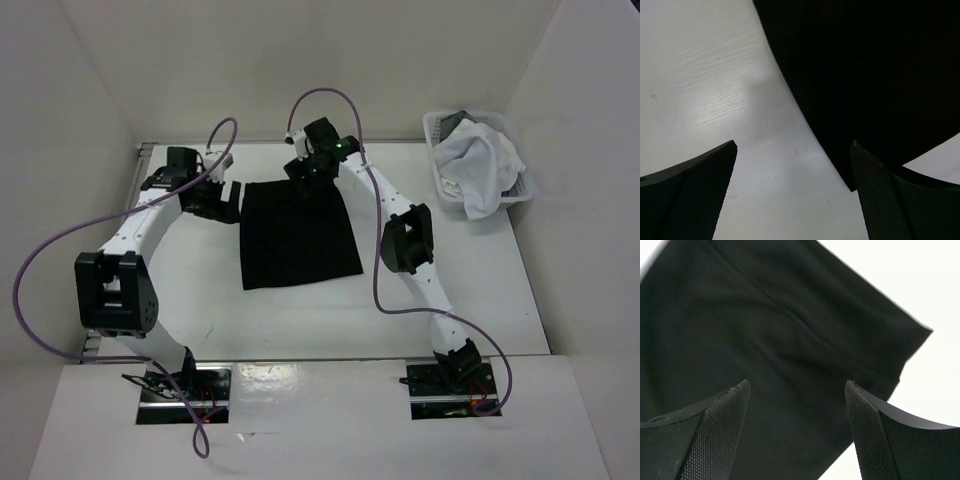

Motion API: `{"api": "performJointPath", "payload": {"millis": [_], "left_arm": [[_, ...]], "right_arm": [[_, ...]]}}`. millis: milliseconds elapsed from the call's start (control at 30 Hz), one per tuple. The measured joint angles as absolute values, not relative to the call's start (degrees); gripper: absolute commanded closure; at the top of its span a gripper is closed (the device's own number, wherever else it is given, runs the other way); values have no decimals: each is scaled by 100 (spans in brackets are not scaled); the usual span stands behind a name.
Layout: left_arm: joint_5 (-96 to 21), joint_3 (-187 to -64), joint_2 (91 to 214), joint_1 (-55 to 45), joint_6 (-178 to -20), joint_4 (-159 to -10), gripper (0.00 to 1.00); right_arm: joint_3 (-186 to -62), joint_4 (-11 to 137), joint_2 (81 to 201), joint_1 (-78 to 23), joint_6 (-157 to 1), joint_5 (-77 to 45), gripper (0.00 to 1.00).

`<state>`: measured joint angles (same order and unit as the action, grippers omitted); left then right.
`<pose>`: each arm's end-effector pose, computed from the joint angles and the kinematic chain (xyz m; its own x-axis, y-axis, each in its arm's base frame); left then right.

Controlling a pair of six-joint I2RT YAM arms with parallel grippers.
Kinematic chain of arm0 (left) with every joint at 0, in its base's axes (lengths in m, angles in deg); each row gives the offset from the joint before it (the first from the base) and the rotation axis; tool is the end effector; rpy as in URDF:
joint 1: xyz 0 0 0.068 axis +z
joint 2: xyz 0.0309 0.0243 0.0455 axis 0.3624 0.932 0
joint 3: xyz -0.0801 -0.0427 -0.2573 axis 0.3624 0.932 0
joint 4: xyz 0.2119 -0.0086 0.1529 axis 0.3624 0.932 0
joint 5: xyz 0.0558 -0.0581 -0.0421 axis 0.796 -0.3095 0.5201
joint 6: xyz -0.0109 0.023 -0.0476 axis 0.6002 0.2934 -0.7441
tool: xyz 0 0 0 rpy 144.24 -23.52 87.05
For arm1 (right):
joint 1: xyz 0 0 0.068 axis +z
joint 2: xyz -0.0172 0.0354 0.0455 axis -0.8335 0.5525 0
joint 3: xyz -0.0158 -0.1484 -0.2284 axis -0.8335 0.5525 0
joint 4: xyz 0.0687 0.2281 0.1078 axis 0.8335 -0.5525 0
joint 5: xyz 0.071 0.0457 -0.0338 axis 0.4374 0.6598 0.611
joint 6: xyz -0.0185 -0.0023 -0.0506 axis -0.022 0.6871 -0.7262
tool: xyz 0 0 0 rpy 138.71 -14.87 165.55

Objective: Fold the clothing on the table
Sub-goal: Flatten the skirt out

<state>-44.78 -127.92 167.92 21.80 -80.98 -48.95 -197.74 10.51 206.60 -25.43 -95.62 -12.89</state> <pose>0.3461 -0.0062 0.2830 -0.7381 0.1075 -0.6661 0.2516 0.9599 -0.1239 0.4694 0.2899 0.2455 -0.5354 -0.5406 -0.6489 -0.7214 0.6922 0.0185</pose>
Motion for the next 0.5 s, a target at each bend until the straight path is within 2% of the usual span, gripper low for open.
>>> {"api": "performJointPath", "payload": {"millis": [267,500], "left_arm": [[-4496,-13247,17826,1669,-8358,-5476,0],[-4493,-13457,18338,1094,-8387,-5738,0]], "right_arm": [[-18826,1119,20660,-2668,-9654,-1811,18],[-18885,1185,20721,-2668,-9674,-1984,18]]}}
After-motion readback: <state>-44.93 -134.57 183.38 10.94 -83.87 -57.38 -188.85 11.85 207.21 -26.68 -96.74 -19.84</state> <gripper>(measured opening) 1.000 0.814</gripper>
